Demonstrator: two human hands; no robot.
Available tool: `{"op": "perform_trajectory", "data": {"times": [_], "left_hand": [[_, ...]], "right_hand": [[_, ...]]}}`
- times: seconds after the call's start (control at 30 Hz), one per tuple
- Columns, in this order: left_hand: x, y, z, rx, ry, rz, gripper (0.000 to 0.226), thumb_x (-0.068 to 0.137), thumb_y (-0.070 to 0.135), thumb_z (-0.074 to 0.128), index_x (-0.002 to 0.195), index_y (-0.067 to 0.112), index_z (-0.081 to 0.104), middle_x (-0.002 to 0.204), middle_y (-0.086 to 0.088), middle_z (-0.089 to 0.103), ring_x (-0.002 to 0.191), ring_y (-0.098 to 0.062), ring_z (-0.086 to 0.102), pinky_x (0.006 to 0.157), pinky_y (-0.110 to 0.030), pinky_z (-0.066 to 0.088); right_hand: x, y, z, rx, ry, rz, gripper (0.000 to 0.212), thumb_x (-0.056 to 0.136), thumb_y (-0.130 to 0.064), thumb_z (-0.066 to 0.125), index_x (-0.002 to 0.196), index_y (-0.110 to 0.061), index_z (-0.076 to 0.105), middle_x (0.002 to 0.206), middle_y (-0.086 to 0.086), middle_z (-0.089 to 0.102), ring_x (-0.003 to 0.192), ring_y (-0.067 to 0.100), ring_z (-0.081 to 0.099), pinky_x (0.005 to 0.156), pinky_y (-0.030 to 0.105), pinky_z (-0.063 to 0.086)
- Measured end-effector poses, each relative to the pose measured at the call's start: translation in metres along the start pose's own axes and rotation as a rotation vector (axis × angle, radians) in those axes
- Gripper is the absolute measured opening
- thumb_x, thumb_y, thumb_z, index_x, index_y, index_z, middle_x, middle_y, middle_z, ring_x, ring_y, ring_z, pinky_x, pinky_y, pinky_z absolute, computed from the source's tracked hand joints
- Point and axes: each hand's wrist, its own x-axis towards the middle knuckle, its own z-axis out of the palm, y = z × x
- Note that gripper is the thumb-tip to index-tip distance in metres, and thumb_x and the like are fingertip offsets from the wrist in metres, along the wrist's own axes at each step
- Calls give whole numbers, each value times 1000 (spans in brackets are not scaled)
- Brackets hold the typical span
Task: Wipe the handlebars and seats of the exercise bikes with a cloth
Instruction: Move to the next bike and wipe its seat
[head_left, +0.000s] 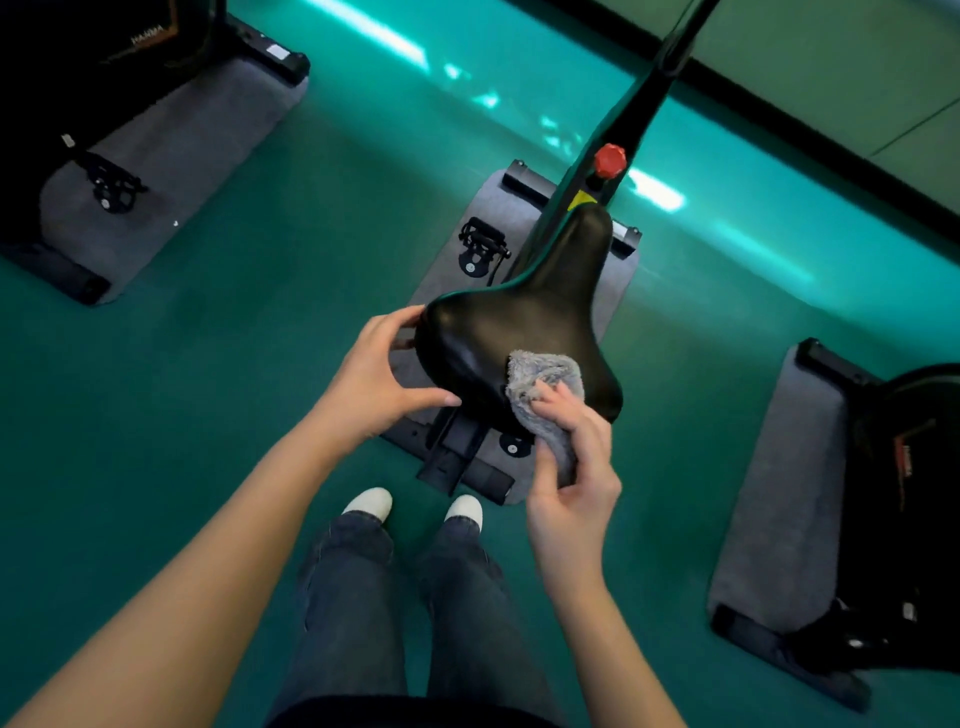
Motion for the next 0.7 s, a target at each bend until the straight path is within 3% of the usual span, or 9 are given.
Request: {"op": "perform_trajectory", "data": {"times": [0.17,0.33,0.4,0.53,0.7], "left_hand": [[6,-4,-2,58,-6,70,88,52,31,89,127,32,44,123,10,43,113,-14,53,100,-40,45],[13,-11,-12,76,-59,115,79,57,27,87,122,38,44,123,10,45,108,-13,57,95,-42,48],[16,-11,-19,101,-103,137,76,58,33,86,120,42,43,122,13,46,108,-11,57,95,-41,48],[20,-10,-28,115,-169,140,74,58,40,84,121,40,45,122,14,47,107,-9,56,95,-40,47],[21,-8,-27,161,-170,153,80,62,35,85,130,26,44,126,6,46,108,-11,55,98,-39,46]], "right_hand": [[-34,-14,44,-85,168,-19,42,76,19,52,107,-7,64,123,-1,63,125,17,51,105,26,37],[-54,-22,79,-90,290,23,34,80,20,54,103,-3,67,115,1,65,111,18,59,98,27,45],[-63,-28,85,-18,366,107,37,82,18,53,103,-9,67,112,-1,66,108,16,62,94,26,48],[-73,-36,72,153,664,387,45,86,10,50,100,-31,64,104,-15,69,102,3,63,89,12,45],[-44,-21,49,242,1093,520,29,91,9,47,105,-15,55,106,-2,61,104,10,59,92,17,46]]}}
